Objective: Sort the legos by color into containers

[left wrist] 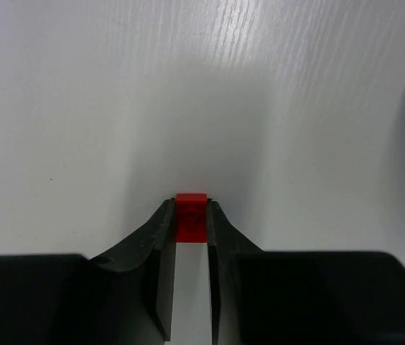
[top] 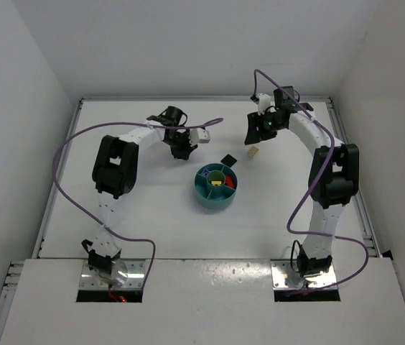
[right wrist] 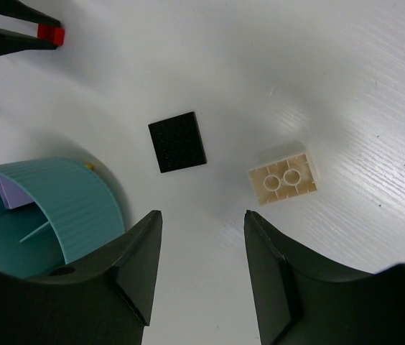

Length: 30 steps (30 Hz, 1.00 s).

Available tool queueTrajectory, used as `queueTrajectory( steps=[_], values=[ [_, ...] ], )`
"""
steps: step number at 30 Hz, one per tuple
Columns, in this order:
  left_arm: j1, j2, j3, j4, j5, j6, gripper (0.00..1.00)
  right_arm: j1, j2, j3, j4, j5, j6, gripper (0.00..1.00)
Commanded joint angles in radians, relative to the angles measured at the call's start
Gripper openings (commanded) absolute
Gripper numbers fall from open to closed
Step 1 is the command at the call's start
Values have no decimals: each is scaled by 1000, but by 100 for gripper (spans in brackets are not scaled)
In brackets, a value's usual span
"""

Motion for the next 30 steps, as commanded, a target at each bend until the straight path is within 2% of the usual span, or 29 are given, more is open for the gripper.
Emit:
queueTrajectory(
  steps=[1,4,9,12,20,30],
  values=[
    [-2,-25,-26,-48,-11,43,3,7,-32,3,23,-2,-8,50],
    [-2,-51,26,-62,74,-9,2,7,-32,3,23,-2,-8,50],
    [-11,-80,248,-77,276,-196,2,7,-32,-7,23,-2,-8,50],
    [-38,-80,339,-77,347,-297,2,7,-32,-7,32,-11,-8,50],
    [-147,-157,274,-86,500,-345,2,7,-32,-7,41,-11,1,50],
    [-201,-157,264,-198,520,-258,3,7,-32,-7,41,-2,1,51]
  ],
)
